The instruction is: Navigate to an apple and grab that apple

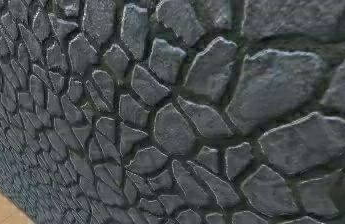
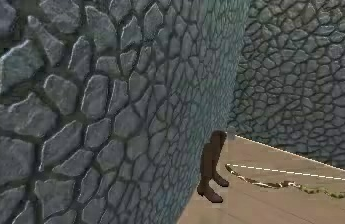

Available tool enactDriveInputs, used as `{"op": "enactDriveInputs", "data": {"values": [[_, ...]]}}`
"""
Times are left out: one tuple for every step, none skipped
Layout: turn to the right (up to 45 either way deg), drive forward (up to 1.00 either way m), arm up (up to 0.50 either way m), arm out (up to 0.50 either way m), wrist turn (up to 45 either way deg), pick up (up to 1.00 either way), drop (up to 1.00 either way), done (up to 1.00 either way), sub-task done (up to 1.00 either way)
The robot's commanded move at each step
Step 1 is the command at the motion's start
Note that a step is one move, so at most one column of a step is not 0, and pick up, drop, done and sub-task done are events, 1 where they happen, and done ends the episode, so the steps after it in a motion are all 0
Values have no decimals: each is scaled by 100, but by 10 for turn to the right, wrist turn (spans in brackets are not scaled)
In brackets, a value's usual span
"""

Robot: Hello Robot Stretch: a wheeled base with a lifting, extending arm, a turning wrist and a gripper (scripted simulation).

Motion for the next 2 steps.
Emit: {"op": "enactDriveInputs", "data": {"values": [[-450,0,0,0,0,0,0,0,0],[-450,0,0,0,0,0,0,0,0]]}}
